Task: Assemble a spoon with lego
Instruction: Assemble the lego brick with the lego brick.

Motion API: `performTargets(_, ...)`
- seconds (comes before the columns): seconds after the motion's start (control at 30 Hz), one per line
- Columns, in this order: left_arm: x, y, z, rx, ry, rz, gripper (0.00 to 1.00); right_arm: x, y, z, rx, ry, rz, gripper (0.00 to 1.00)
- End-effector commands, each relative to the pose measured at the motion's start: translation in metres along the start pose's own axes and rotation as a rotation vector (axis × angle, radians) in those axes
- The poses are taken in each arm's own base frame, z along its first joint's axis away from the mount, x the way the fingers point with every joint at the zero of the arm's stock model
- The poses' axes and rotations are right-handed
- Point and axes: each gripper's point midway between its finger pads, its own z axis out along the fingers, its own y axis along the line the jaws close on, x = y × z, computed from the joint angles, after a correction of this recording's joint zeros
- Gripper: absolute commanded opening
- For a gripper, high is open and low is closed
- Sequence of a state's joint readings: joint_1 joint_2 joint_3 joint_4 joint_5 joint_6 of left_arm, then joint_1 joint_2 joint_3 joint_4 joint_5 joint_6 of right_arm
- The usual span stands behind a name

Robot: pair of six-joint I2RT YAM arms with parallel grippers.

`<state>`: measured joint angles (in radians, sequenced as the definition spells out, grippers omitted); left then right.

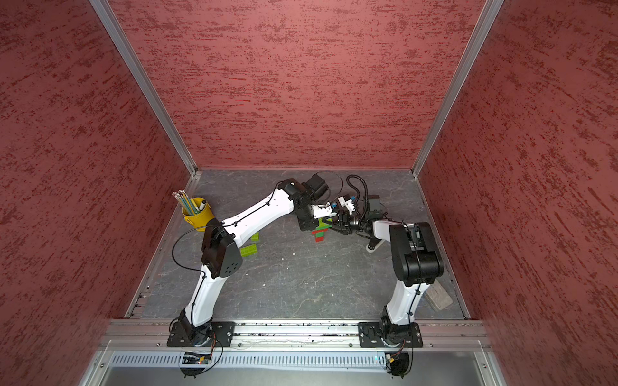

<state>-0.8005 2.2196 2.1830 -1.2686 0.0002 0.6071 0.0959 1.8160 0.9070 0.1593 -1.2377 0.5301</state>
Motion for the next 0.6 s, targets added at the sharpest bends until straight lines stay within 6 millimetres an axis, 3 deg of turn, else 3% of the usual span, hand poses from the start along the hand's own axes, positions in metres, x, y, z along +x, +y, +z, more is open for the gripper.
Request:
performTargets(0.0,-0.001,-0.002,0.007,0.031,0.009,-0.009,0.12,0.004,-0.007,0.006,0.012,0.021,0.006,0.7)
performTargets(0.57,0.006,-0.006,0.035,0.068,0.095,-0.023,0.09,0.006,-0.008,0.007,0.021,0.027,0.007,0.69)
